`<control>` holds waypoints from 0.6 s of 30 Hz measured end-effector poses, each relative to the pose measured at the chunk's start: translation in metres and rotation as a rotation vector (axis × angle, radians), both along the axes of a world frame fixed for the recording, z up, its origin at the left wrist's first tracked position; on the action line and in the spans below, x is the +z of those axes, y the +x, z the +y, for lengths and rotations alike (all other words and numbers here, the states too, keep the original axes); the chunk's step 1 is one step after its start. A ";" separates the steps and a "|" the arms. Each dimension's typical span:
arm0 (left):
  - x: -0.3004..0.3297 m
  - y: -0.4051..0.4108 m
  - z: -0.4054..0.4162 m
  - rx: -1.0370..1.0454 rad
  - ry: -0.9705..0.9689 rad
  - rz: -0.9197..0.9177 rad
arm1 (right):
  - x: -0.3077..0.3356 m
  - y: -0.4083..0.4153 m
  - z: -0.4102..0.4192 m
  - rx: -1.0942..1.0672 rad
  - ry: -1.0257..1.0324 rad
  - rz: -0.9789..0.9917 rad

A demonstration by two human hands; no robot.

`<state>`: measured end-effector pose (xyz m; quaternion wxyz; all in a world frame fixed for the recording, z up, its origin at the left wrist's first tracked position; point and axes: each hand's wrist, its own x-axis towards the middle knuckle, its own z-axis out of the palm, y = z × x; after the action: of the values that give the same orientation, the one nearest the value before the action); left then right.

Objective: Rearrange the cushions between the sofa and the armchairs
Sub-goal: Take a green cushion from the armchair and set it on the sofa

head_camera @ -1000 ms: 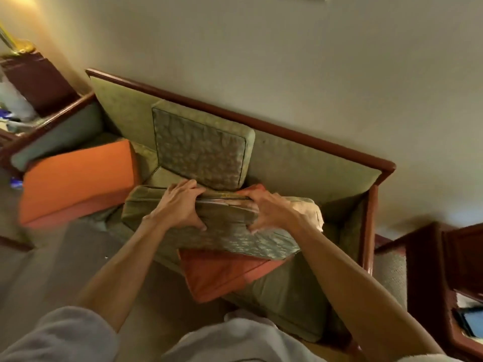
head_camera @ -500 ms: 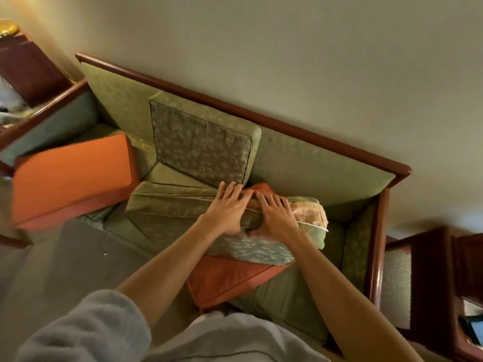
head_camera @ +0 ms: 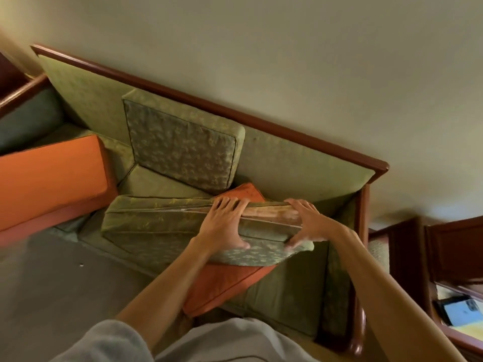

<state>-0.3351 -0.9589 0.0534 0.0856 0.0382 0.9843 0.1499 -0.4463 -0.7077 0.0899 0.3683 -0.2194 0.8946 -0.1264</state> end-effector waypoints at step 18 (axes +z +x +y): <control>0.020 -0.050 0.158 -0.036 -0.254 -0.172 | -0.065 0.003 0.047 0.088 -0.297 0.191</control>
<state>-0.3853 -0.8006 0.0735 0.1763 0.0319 0.9835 0.0251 -0.4435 -0.6610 0.0244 0.2506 -0.3210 0.8866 -0.2195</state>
